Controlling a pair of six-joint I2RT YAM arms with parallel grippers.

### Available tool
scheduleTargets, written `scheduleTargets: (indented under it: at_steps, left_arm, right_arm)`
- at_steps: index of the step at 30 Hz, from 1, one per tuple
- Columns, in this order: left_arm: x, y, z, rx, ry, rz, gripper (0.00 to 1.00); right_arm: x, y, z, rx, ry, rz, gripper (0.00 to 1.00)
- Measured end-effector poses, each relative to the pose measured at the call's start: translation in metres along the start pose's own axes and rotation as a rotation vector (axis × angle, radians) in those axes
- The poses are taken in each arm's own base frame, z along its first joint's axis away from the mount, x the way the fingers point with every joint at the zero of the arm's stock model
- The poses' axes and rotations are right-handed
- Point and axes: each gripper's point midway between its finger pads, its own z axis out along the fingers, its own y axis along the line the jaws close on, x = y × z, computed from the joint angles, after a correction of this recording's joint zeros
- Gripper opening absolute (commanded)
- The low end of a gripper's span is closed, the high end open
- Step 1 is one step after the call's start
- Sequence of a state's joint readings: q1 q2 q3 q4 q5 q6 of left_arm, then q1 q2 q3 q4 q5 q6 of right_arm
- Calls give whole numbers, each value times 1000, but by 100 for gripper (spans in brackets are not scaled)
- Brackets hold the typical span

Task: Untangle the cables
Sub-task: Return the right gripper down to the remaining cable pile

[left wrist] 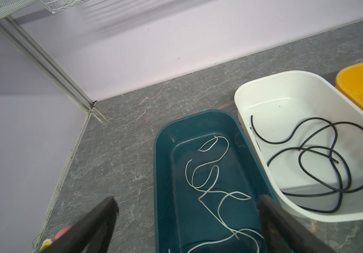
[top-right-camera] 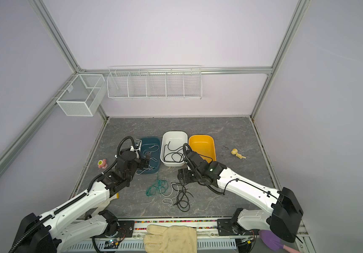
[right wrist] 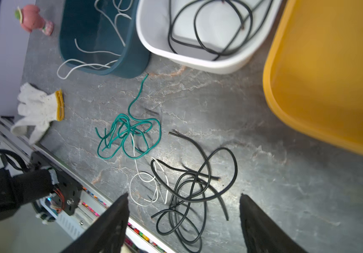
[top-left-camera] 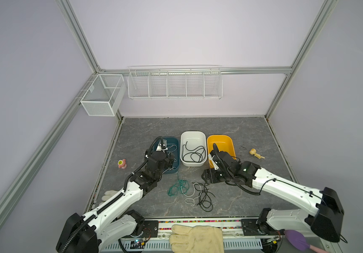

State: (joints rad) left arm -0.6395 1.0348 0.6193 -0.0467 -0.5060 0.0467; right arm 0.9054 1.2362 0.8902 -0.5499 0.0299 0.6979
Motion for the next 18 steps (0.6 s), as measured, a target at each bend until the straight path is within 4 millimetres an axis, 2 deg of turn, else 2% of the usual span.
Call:
scheduleTargets:
  at_steps: [4,6,11,18]
  left_arm:
    - [2,-1,0,7,8,4,99]
    - [3,-2,1,7,13,7,99]
    - [5,-2,1,7,20,11,99]
    - [7,-3,2,10,26,14,99]
  right_arm:
    - [35,-17,10,13,34,153,84]
    - [44,-20,11,13,32,215,85]
    - [44,-21,5,-1,-46,354,85]
    - [39,-36,2,16,-131,547,85]
